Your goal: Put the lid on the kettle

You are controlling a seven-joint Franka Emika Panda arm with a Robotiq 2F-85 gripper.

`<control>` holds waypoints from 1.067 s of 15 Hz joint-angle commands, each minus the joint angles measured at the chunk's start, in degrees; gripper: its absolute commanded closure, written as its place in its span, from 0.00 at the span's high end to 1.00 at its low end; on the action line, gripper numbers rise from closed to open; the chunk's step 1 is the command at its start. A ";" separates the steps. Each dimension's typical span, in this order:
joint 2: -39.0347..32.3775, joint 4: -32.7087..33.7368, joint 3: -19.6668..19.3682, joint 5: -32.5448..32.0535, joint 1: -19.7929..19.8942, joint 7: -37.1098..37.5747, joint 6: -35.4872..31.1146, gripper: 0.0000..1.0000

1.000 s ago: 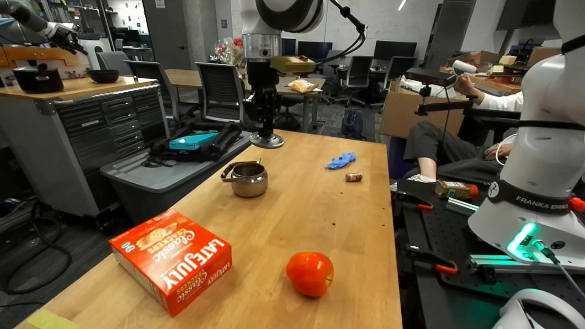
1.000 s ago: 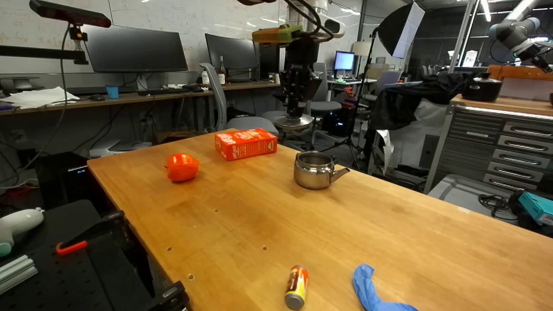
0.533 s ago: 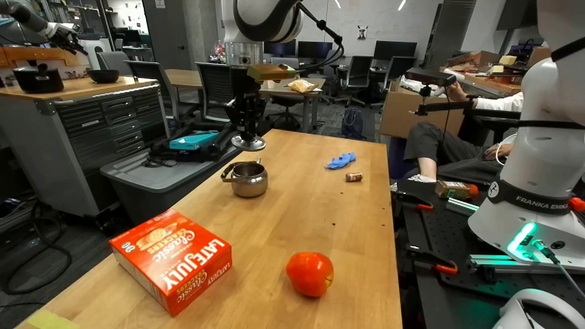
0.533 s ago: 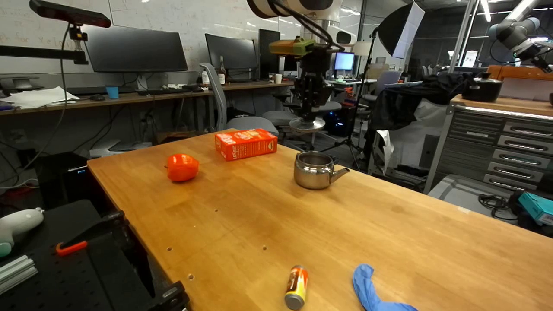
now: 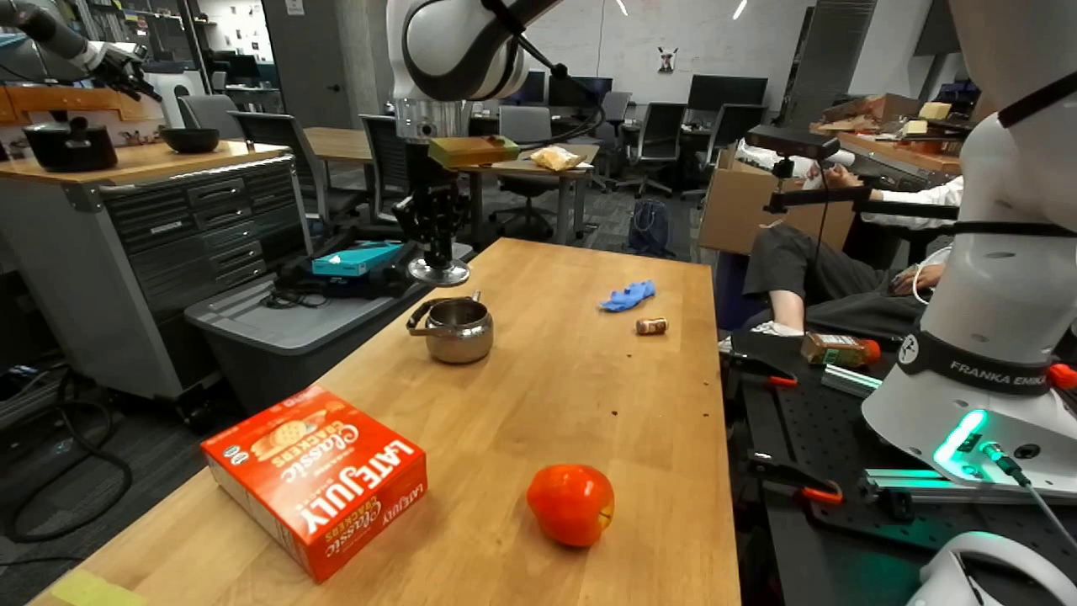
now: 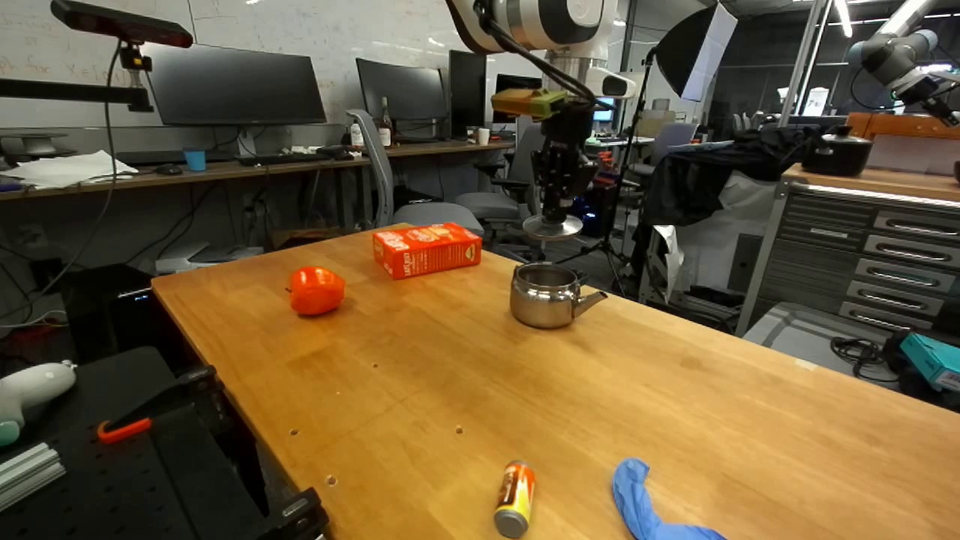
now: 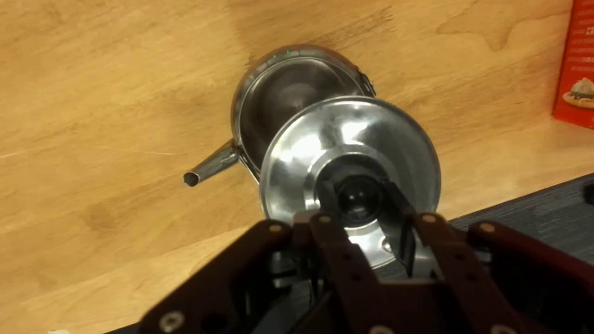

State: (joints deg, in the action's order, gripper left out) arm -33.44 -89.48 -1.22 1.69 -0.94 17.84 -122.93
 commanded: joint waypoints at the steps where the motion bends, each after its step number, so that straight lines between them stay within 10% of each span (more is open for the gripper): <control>1: -4.25 5.86 -0.48 1.68 0.31 0.09 3.47 0.07; 16: -6.40 5.24 -0.19 1.95 1.80 -3.20 5.94 0.07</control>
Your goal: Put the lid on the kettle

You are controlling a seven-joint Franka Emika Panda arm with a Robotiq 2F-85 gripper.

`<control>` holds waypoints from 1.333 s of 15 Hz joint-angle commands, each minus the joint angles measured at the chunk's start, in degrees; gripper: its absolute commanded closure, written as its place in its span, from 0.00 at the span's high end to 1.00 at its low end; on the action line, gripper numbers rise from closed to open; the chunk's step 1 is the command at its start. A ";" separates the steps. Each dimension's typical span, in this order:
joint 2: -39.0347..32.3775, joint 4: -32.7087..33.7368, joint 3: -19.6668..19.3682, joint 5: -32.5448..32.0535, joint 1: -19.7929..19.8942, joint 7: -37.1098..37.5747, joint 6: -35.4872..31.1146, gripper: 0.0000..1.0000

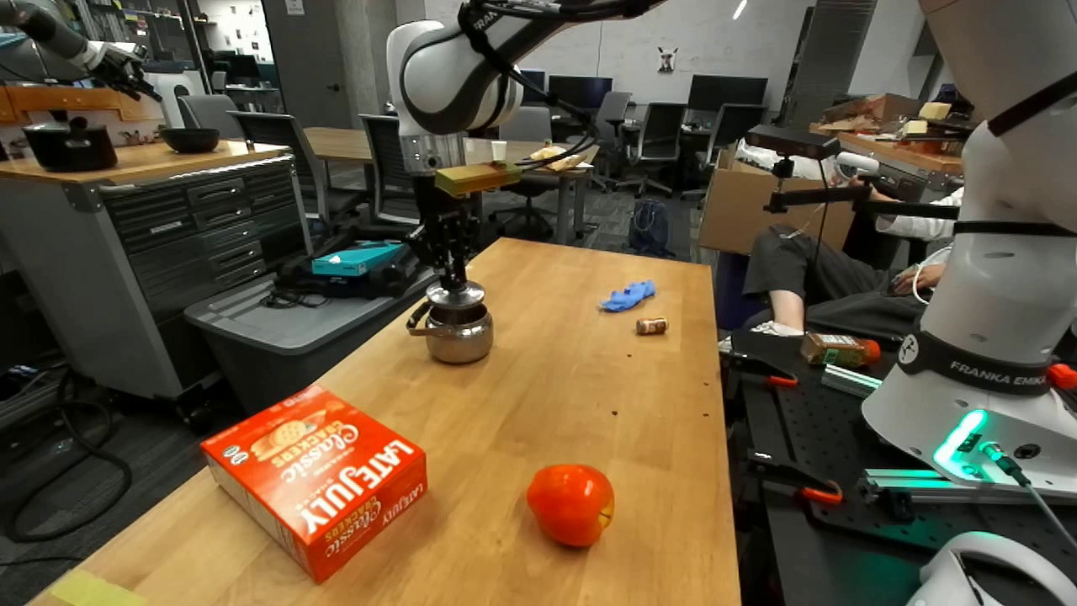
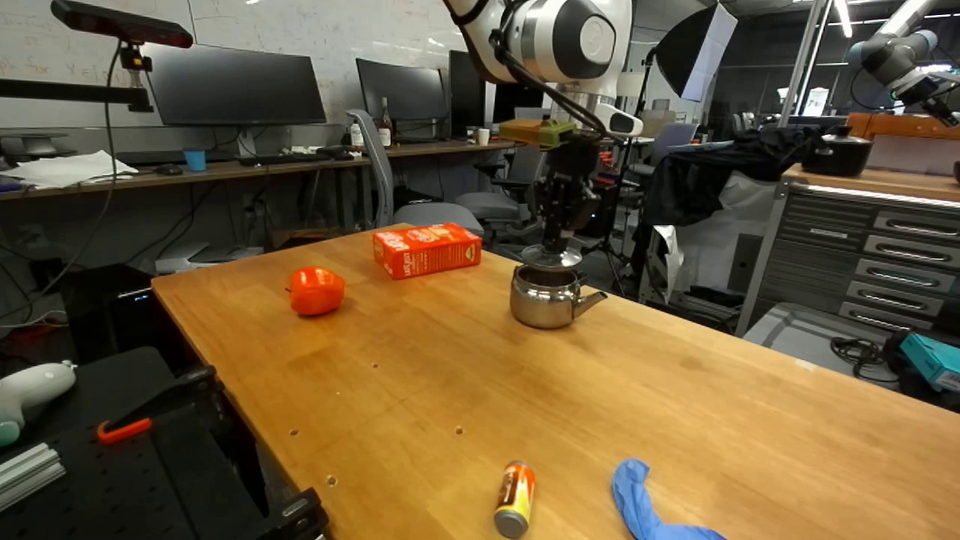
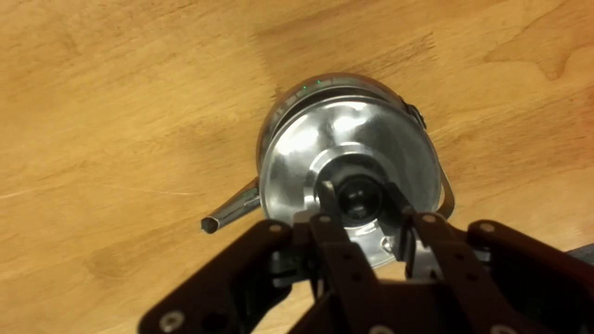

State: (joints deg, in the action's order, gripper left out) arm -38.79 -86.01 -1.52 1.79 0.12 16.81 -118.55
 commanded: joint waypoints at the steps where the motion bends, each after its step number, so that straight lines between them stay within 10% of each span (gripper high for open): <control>1: -1.39 1.76 0.10 1.75 0.77 -2.42 1.37 0.07; 20: -3.17 2.52 1.03 3.05 1.01 -4.67 1.05 0.07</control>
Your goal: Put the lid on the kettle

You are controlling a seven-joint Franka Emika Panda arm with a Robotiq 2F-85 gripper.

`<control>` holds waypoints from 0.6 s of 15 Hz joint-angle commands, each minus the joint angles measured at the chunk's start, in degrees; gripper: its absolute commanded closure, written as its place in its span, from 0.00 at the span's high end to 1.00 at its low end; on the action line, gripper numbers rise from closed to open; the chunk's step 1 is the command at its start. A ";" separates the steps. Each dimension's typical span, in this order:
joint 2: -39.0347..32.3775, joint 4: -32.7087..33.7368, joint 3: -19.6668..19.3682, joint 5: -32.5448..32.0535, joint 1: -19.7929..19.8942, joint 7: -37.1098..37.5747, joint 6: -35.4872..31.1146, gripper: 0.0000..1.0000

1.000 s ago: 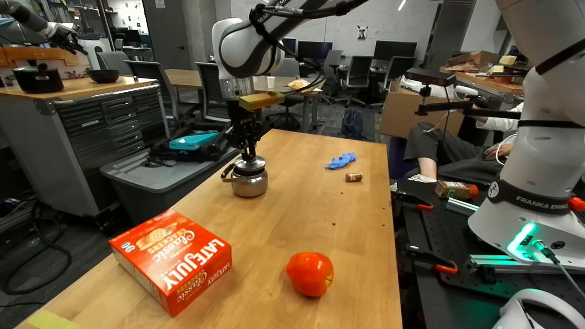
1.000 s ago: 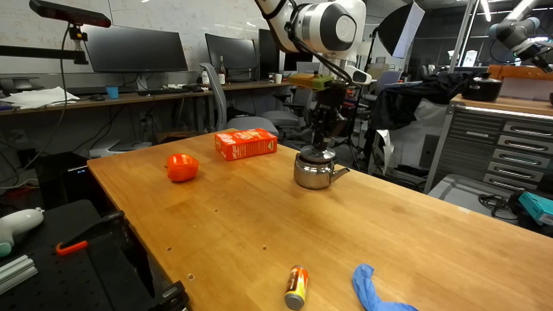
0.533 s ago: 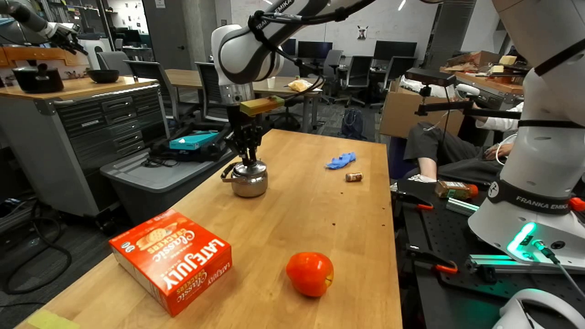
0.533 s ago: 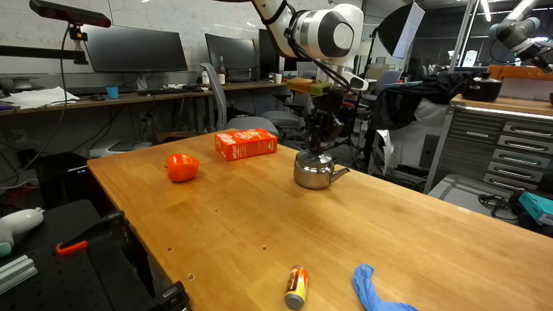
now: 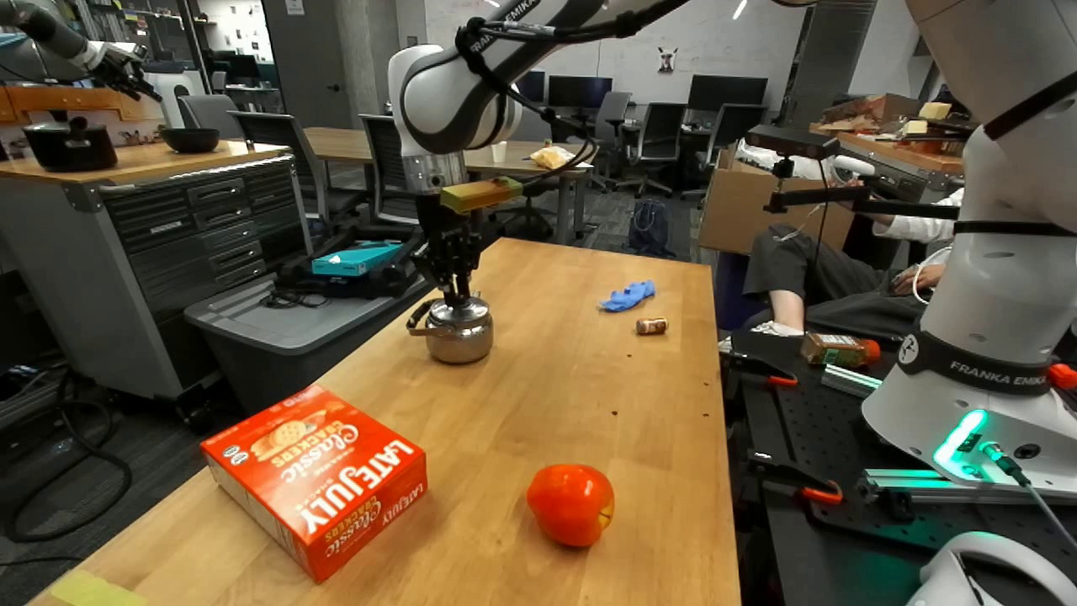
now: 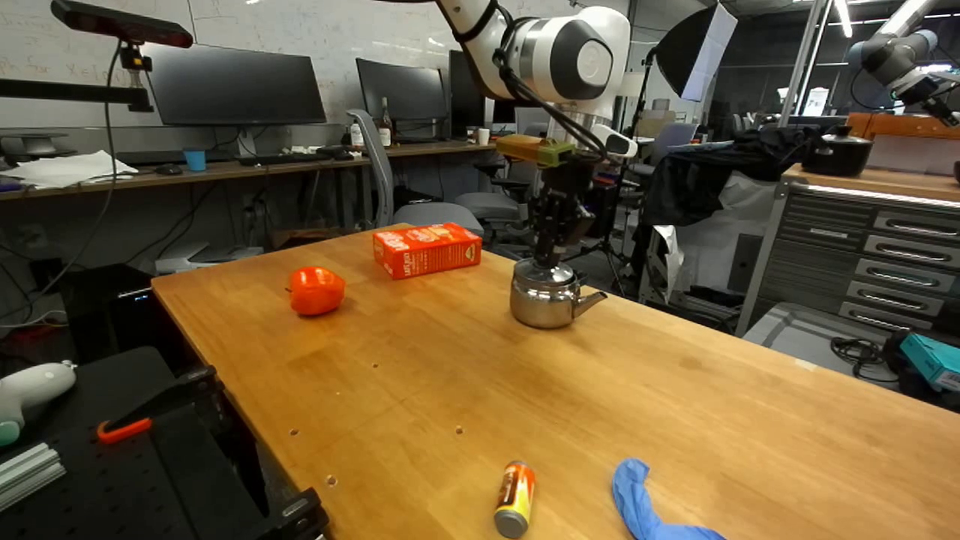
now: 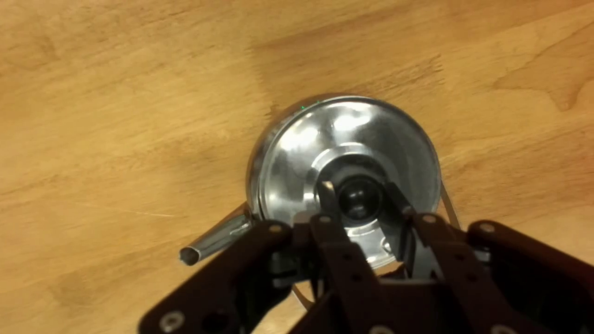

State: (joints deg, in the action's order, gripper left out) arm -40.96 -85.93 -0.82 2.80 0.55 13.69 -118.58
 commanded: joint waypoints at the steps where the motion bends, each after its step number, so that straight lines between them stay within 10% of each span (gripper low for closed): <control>1: -1.06 2.63 0.35 2.38 0.69 -1.54 1.13 0.07; 9: -2.41 4.58 0.04 3.86 1.42 -1.20 1.63 0.07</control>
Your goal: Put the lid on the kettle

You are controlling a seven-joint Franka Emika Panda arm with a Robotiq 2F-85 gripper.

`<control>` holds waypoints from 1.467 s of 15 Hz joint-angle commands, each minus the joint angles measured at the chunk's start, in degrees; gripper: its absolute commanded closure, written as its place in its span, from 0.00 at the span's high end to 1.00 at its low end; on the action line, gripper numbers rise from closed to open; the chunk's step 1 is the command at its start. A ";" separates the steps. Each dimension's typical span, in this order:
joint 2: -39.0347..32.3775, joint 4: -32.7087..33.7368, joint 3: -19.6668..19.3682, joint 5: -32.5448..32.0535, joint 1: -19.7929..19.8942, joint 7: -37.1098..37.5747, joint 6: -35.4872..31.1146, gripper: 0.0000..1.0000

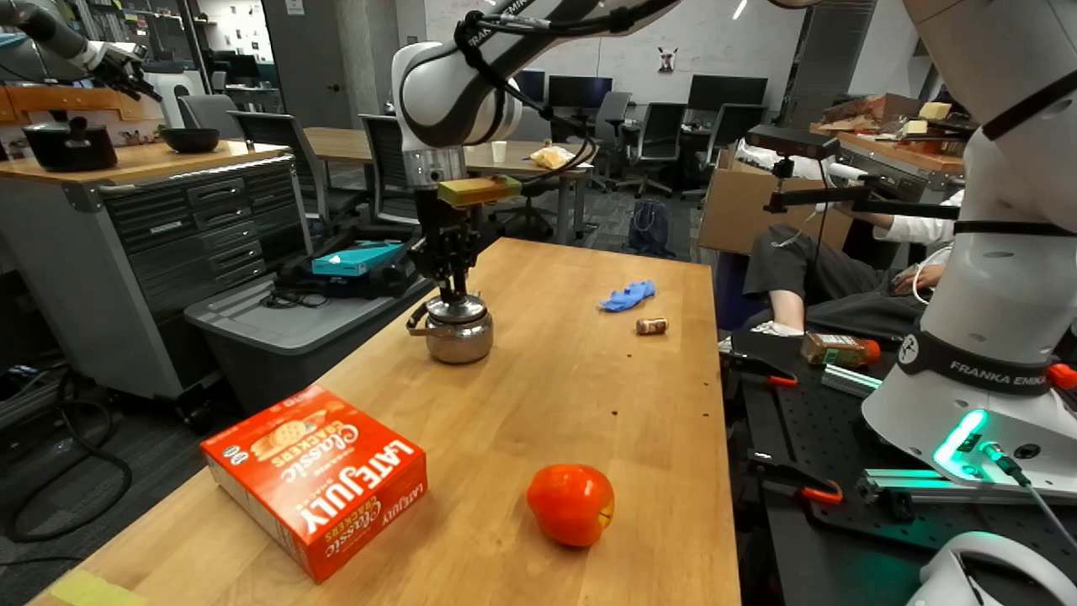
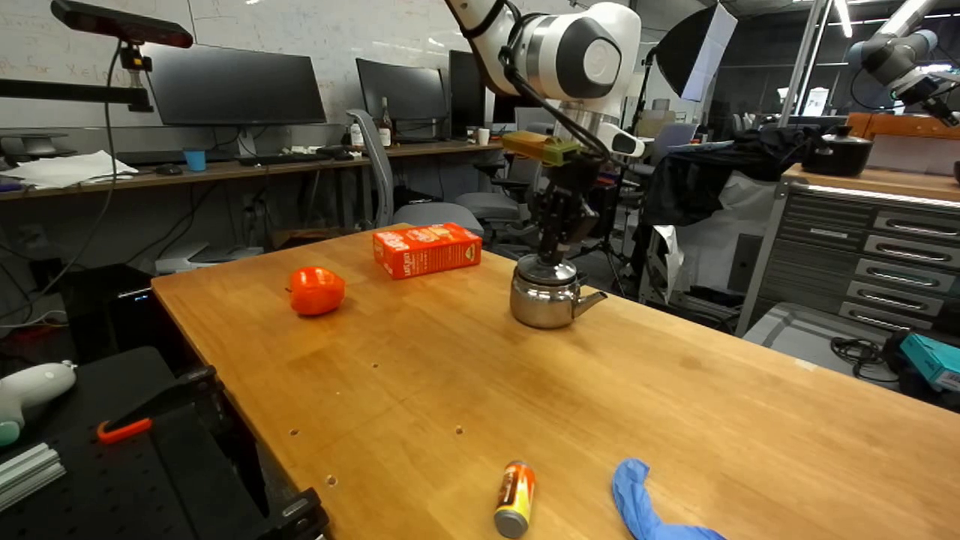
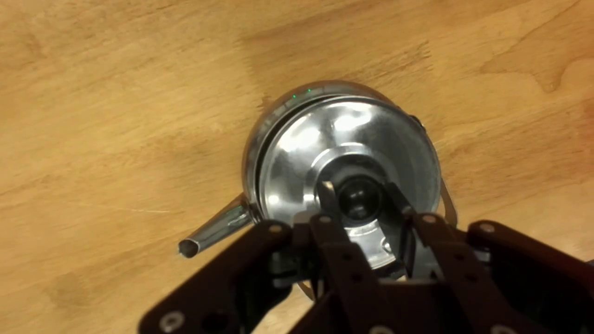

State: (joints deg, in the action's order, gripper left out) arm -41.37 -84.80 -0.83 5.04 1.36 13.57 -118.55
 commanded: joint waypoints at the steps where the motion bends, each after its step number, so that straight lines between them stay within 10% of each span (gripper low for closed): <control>1: -2.29 3.58 -0.03 1.51 0.58 -0.93 1.55 0.07; 15: -0.53 -0.57 -2.93 -4.53 -3.12 1.87 -1.12 0.07; 16: -0.12 -1.12 -3.41 -5.63 -3.68 2.36 -0.93 0.12; 17: 0.22 -1.56 -3.67 -6.49 -4.04 2.59 -0.92 0.53; 22: 4.09 -6.22 -3.18 -7.83 -4.04 0.90 -2.04 0.84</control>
State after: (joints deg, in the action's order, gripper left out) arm -41.61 -86.04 -3.47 -1.72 -1.97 14.94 -118.74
